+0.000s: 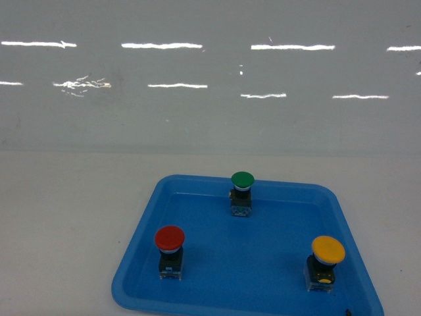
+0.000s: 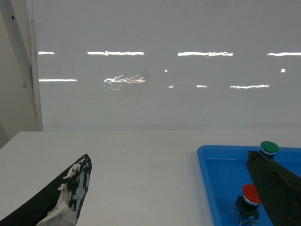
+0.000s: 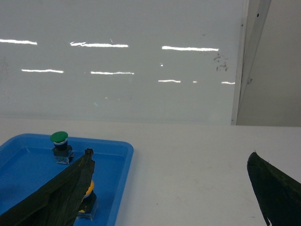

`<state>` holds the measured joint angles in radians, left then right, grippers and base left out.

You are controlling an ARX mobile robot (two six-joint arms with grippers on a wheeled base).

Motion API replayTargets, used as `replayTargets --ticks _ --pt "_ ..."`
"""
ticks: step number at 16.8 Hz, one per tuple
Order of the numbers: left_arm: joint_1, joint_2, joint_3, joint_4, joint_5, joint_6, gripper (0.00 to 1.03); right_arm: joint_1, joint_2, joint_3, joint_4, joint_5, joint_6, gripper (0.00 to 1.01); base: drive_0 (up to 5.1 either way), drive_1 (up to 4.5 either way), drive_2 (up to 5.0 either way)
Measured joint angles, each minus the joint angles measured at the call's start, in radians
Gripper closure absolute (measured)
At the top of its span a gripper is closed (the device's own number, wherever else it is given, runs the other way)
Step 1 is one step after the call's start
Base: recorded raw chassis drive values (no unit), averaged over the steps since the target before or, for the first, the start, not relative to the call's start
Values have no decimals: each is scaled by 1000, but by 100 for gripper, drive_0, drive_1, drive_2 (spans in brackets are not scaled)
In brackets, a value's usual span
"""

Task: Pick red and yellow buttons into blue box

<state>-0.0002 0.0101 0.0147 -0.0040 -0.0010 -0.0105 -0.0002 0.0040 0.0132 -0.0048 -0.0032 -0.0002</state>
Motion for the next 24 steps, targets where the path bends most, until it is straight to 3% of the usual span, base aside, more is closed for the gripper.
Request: replayTargets --ticks 12,13,14,16,17,20,21,22,23,24 --pt "0 0 0 0 0 0 5 0 0 0 0 0 0 3 0 0 0" --pt "-9 3 0 -4 -6 -3 5 0 0 0 0 0 0 3 0 0 0" --pt "-69 13 0 14 -55 -5 5 -2 2 0 8 -3 0 3 0 0 0" --pt "-164 23 3 14 -100 2 5 -16 59 -1 117 -45 -20 3 0 0 0" --pt "-175 39 4 15 -120 -1 5 -24 137 -2 190 -76 -32 3 0 0 0" --pt "-221 310 37 277 -173 -7 5 -32 467 -2 488 -122 -60 3 0 0 0" --pt "-261 455 73 380 -177 -2 5 -19 621 0 622 -127 -66 3 0 0 0" --pt "-314 788 195 531 -179 21 5 34 965 31 830 -147 -84 3 0 0 0" --pt "-317 931 238 591 -193 27 5 63 1110 79 881 -154 -93 3 0 0 0" --pt "-318 1041 278 575 -187 36 5 89 1209 126 897 -160 -106 3 0 0 0"
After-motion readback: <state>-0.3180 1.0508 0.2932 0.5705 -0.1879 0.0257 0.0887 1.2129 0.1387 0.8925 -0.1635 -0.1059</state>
